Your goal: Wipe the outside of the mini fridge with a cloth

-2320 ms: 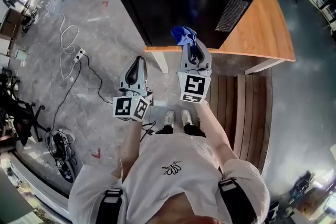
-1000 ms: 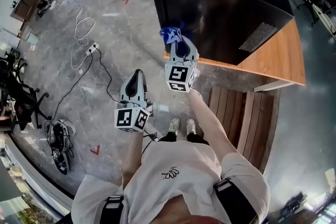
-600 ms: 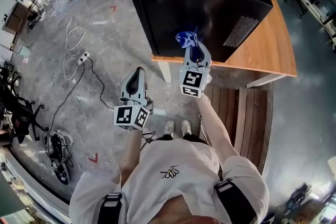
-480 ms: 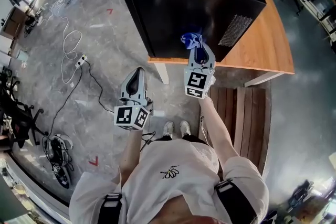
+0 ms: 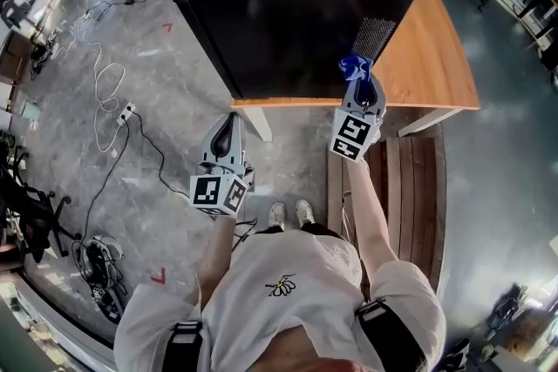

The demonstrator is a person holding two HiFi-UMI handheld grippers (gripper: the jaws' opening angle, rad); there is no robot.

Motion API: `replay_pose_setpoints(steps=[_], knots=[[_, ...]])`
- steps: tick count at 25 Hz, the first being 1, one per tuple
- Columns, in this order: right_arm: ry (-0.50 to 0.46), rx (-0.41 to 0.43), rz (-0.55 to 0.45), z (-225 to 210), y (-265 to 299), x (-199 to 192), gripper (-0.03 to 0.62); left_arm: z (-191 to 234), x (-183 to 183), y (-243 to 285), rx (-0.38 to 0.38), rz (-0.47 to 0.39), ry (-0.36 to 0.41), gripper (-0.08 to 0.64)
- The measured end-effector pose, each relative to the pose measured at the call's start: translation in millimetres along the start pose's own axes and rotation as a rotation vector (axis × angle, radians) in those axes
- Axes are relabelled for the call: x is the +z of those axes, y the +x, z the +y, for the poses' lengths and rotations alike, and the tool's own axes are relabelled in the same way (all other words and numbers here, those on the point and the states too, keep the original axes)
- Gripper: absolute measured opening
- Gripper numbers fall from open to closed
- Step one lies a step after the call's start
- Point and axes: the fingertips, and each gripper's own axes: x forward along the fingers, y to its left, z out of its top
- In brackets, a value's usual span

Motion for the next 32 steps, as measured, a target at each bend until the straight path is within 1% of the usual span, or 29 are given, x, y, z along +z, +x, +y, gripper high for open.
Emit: replay_pose_setpoints(steps=[2, 5, 11, 15, 17, 20, 22, 24, 26, 28, 30, 32], knots=[[-0.006, -0.022, -0.001, -10, 0, -1, 0.062, -2, -1, 1, -0.002, 0.006, 0.003, 0.005], [-0.019, -0.034, -0.004, -17, 0, -2, 0.063, 2, -1, -1, 0.010, 0.006, 0.007, 0.005], [0.037, -0.083, 0.018, -31, -2, -7, 0.063, 13, -1, -9, 0.046, 0.005, -0.002, 0.005], [0.030, -0.100, 0.024, -35, 0, -12, 0.063, 16, -1, -10, 0.052, 0.004, 0.000, 0.005], [0.041, -0.125, 0.031, -42, 0, -16, 0.063, 16, -1, -10, 0.052, 0.003, 0.003, 0.005], [0.089, -0.193, 0.059, -63, 0, -23, 0.063, 16, -2, -11, 0.054, 0.005, 0.004, 0.005], [0.086, -0.232, 0.070, -77, 0, -26, 0.063, 17, -3, -12, 0.059, 0.010, 0.004, 0.005], [0.068, -0.244, 0.064, -84, -4, -24, 0.063, 18, -5, -13, 0.061, 0.011, 0.004, 0.005], [0.063, -0.232, 0.052, -84, -11, -21, 0.063, 16, -7, -12, 0.058, 0.013, 0.004, 0.005], [0.073, -0.202, 0.045, -76, -22, -20, 0.063, 14, -11, -12, 0.050, 0.021, 0.001, 0.005], [0.089, -0.148, 0.044, -54, -38, -20, 0.061, 14, -15, -13, 0.044, 0.031, 0.004, 0.005], [0.097, -0.068, 0.044, -19, -53, -21, 0.063, 18, -16, -15, 0.048, 0.034, 0.021, 0.005]])
